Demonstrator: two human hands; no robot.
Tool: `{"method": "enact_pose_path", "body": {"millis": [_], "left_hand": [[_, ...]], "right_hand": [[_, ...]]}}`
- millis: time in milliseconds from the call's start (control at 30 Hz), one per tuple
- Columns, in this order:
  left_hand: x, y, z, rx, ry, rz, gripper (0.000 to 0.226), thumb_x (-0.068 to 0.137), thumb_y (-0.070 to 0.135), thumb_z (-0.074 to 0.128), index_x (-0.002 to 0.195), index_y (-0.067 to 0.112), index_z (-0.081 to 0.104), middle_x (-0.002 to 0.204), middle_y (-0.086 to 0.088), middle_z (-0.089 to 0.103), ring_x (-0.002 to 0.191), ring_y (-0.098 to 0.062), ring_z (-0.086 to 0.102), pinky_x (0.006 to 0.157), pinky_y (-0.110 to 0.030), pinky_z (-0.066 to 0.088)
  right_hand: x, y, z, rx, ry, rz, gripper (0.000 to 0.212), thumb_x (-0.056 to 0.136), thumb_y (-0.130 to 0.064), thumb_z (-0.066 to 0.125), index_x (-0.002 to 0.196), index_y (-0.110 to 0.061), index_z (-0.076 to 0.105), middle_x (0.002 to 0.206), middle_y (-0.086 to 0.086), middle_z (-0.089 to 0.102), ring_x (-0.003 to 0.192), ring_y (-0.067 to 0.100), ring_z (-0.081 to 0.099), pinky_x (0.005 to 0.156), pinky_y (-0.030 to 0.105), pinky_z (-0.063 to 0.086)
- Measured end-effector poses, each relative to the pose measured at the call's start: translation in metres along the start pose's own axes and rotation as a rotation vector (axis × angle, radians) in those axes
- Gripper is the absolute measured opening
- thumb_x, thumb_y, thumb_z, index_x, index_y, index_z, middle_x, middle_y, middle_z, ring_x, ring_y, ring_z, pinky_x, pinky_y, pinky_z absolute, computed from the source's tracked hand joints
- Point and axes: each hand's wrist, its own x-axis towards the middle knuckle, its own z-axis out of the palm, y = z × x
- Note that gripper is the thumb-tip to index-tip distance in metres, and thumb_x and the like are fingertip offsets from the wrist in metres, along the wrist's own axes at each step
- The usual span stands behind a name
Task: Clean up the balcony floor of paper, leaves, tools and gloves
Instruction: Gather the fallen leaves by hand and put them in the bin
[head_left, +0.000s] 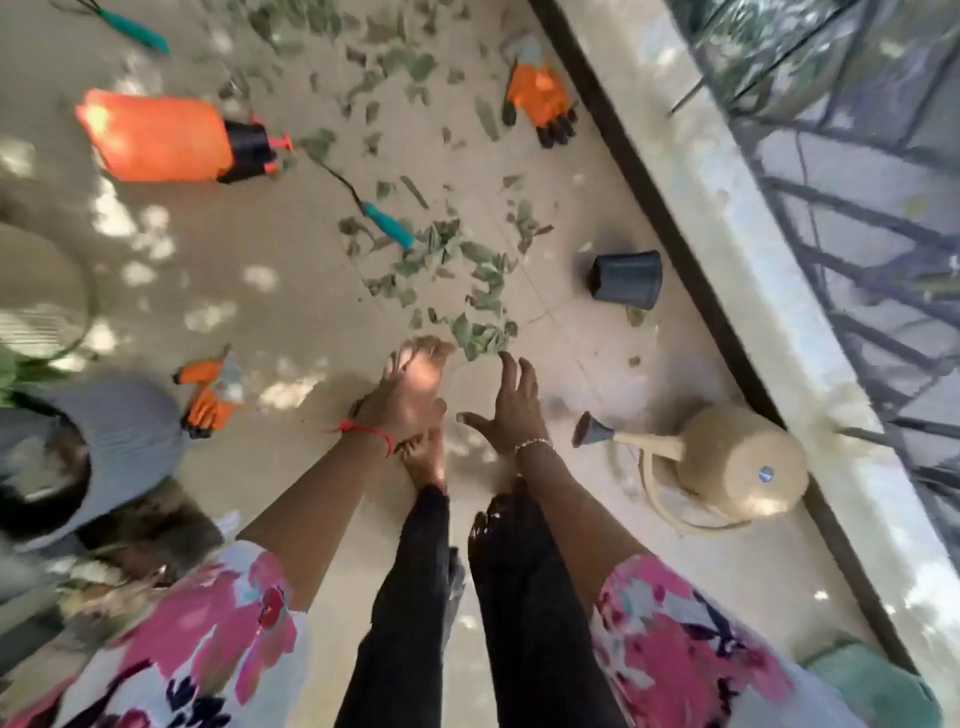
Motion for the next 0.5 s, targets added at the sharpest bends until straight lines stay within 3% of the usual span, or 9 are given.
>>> {"method": "enact_pose_path", "body": {"millis": [133, 333, 500], "left_hand": [[0.100, -0.047, 0.070, 0.135, -0.050, 0.035, 0.070, 0.078, 0.008, 0.058, 0.142, 0.011, 0.029, 0.147, -0.009, 0.028, 0.139, -0.026, 0.020, 0.113, -0.043, 0.022], [0.223, -0.099, 0.165, 0.192, 0.000, 0.212, 0.081, 0.072, 0.018, 0.071, 0.142, 0.010, 0.031, 0.148, -0.015, 0.026, 0.140, -0.034, 0.018, 0.115, -0.045, 0.019], [0.295, -0.115, 0.204, 0.265, 0.028, 0.319, 0.107, 0.067, 0.050, 0.077, 0.149, 0.017, 0.015, 0.157, -0.008, 0.004, 0.145, -0.030, -0.004, 0.116, -0.052, 0.002]], "right_hand": [[0.096, 0.045, 0.065, 0.103, 0.094, 0.117, 0.085, 0.087, -0.039, 0.059, 0.147, -0.008, 0.006, 0.152, 0.020, 0.005, 0.143, 0.032, 0.003, 0.117, 0.040, 0.011], [0.229, 0.124, 0.121, 0.302, 0.453, 0.349, 0.063, 0.096, -0.035, 0.039, 0.147, -0.008, 0.012, 0.155, 0.016, 0.001, 0.144, 0.028, -0.001, 0.116, 0.037, 0.004], [0.303, 0.190, 0.115, 0.309, 0.841, 0.586, 0.062, 0.097, -0.035, 0.036, 0.148, -0.011, 0.010, 0.155, 0.015, -0.004, 0.144, 0.026, -0.005, 0.117, 0.037, 0.000]]}}
